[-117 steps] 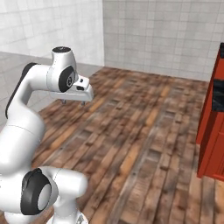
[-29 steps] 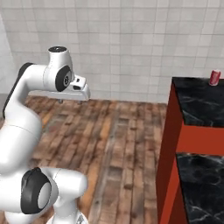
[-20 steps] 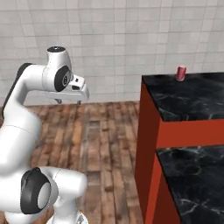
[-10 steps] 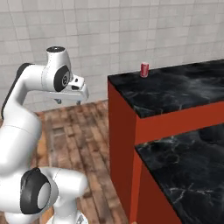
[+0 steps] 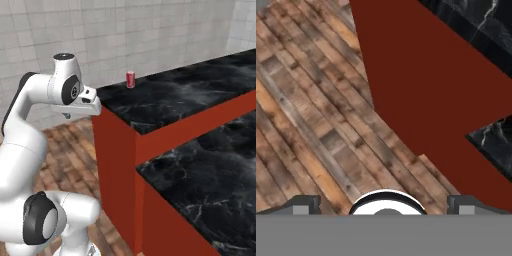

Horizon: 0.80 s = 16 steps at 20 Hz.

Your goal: Four empty soda cans are scattered around the kitchen. Gather all the cans and cluster them next to the stove for recycling.

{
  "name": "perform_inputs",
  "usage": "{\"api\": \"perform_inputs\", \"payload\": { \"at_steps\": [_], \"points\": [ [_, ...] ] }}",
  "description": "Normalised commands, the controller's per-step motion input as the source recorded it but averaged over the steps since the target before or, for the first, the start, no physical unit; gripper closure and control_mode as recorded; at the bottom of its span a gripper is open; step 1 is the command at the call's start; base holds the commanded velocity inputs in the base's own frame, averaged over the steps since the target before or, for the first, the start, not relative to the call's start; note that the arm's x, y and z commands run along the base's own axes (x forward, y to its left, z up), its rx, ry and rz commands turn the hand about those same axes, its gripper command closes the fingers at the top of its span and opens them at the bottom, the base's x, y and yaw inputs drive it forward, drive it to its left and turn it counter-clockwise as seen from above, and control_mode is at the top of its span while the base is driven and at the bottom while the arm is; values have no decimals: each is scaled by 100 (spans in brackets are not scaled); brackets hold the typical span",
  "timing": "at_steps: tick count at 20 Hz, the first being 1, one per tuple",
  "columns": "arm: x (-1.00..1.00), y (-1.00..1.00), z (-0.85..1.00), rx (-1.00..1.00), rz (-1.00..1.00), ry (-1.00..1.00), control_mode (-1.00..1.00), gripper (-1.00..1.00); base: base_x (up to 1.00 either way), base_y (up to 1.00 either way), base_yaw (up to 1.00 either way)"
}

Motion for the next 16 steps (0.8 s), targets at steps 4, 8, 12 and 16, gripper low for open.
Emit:
{"api": "perform_inputs", "payload": {
  "at_steps": [4, 8, 12, 16],
  "points": [
    [0, 0, 0, 0, 0, 0, 100, -100, 48, 13, -42],
    [0, 0, 0, 0, 0, 0, 100, -100, 49, 12, -34],
    [0, 0, 0, 0, 0, 0, 100, -100, 47, 7, -34],
    [0, 0, 0, 0, 0, 0, 100, -100, 48, 9, -36]
  ]
}}
